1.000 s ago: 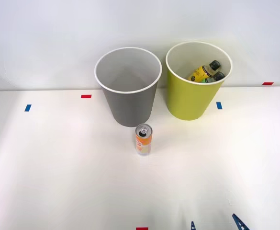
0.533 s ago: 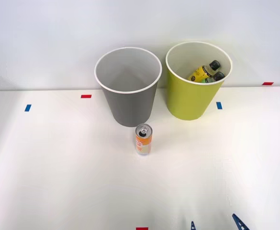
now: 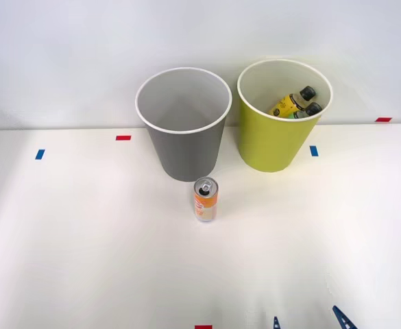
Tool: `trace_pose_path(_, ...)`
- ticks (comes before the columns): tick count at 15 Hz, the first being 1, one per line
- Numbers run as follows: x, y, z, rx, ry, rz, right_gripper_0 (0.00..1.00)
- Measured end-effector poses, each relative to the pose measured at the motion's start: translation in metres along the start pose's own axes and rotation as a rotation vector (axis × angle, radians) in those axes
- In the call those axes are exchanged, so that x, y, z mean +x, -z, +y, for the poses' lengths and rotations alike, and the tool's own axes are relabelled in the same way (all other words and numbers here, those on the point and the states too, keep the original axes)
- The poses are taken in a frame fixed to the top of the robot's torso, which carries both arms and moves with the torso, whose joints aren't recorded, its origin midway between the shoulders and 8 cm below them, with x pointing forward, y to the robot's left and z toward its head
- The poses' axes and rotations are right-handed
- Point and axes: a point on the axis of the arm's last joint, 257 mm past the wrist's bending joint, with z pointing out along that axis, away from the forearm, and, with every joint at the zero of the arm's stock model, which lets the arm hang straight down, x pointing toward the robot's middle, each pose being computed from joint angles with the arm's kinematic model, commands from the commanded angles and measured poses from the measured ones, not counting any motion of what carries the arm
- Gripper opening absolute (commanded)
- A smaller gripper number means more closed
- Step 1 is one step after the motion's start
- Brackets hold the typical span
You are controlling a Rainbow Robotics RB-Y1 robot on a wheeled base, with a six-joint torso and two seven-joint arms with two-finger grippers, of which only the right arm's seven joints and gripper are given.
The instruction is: Put cans in the gray bin, plastic bottles in the light green bin
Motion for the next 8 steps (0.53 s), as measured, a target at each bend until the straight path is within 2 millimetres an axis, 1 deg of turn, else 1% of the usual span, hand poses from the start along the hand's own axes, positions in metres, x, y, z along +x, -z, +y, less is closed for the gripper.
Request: trace_pose_path(8, 0.0000, 0.0000, 0.0000, 0.000, 0.000, 0.000, 1.00)
